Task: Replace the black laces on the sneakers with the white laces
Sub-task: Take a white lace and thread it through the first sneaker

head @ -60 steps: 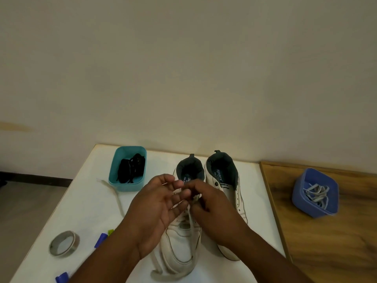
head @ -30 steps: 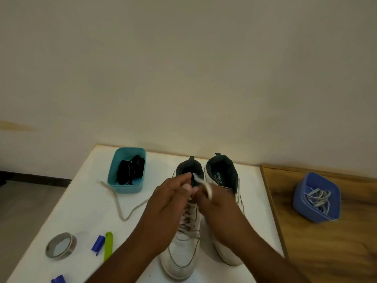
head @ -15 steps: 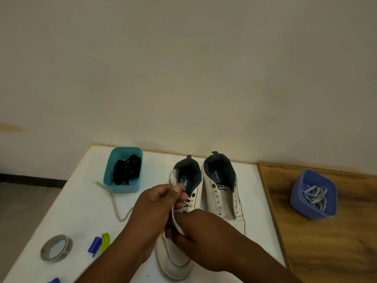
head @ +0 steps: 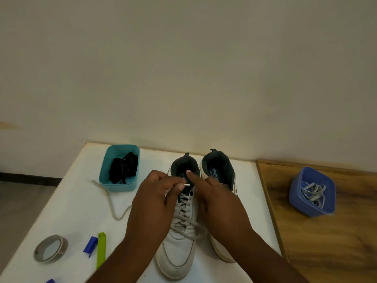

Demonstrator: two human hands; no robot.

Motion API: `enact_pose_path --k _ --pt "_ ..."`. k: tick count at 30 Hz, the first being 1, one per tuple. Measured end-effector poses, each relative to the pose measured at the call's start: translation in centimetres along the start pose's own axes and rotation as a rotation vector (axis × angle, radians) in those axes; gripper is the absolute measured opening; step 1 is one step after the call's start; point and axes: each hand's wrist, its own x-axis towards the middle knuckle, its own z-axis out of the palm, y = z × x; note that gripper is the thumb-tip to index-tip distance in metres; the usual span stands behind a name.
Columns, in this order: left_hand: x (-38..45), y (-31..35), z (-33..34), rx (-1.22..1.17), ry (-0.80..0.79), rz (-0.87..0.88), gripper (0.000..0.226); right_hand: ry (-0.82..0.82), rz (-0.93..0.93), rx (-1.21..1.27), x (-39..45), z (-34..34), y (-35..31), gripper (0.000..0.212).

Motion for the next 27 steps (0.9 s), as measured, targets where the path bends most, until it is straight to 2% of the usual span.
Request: enact_pose_path --k 3,6,9,16,24,27 --pt "0.3 -0.5 0.6 0.080 0.011 0.010 0.029 0.019 -0.021 -0.063 0.5 0.3 0.0 0.044" --pt "0.5 -0.8 0.9 0.222 0.019 0.021 0.027 0.061 0.004 0.050 0.6 0.4 0.2 0.032" --pt "0.3 -0.8 1.6 0.286 0.033 -0.015 0.010 0.090 0.005 0.160 0.4 0.7 0.8 0.024" --pt "0.2 -0.7 2.8 0.386 -0.047 -0.014 0.010 0.116 -0.007 0.244 0.3 1.4 1.7 0.025" --pt "0.6 0.0 2.7 0.287 -0.138 -0.187 0.010 0.153 0.045 0.336 0.1 1.3 2.0 0.025" --pt "0.7 0.3 2.7 0.259 -0.174 -0.226 0.010 0.158 0.082 0.358 -0.1 1.2 1.8 0.019"
